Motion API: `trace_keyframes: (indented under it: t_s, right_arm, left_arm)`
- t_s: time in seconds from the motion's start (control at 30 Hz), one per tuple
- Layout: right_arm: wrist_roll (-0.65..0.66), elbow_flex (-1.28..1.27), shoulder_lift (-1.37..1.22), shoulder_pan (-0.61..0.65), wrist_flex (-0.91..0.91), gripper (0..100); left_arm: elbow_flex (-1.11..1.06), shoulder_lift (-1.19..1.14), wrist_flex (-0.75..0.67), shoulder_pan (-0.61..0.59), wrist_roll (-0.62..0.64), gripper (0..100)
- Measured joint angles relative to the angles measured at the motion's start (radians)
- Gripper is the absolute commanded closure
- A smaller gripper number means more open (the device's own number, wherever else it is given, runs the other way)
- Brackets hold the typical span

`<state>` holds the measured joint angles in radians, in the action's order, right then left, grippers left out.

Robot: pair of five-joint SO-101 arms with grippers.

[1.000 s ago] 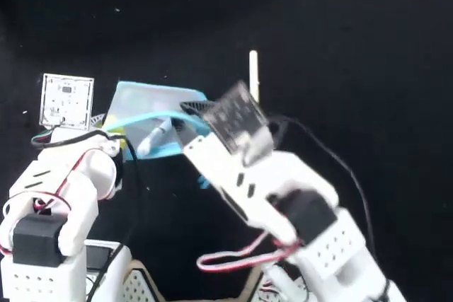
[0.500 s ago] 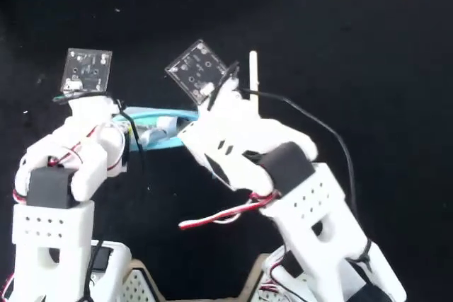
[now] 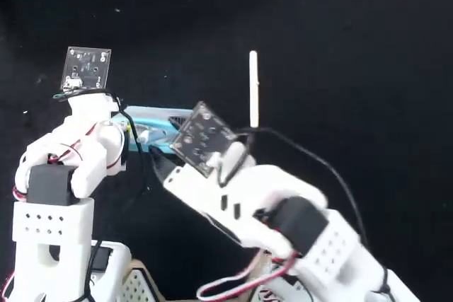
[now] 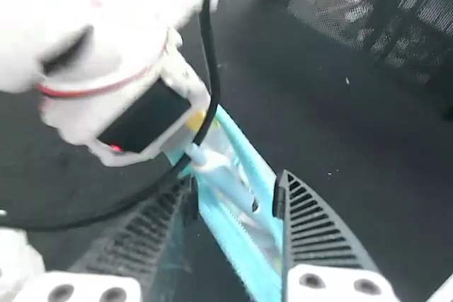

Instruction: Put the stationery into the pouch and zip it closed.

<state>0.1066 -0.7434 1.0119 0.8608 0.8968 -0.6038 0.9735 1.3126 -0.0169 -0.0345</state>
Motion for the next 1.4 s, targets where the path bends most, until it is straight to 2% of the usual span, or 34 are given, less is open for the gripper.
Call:
trace_keyframes:
  t_s: [0.23,0.43,0.63,1.0,1.2,1.4]
  right_arm:
    - [0.0,-0.132,0.003,-0.002,-0.181,82.8]
    - [-0.002,-0.132,0.006,0.002,-0.189,82.6]
    - [0.002,-0.133,0.006,0.077,-0.181,82.8]
    - [0.044,-0.167,0.009,0.078,-0.244,82.8]
    - [0.187,-0.167,0.008,0.112,-0.233,82.8]
    - [0.209,-0.167,0.008,0.121,-0.233,82.9]
  left_arm:
    - [0.0,0.0,0.0,0.0,0.0,97]
    - [0.0,0.0,0.0,0.0,-0.002,97]
    - [-0.002,0.0,0.002,-0.002,-0.002,97]
    - [-0.002,-0.005,0.0,-0.002,-0.002,97]
    - [-0.002,-0.002,0.003,-0.002,-0.002,97]
    - [-0.002,-0.002,0.015,-0.002,-0.002,97]
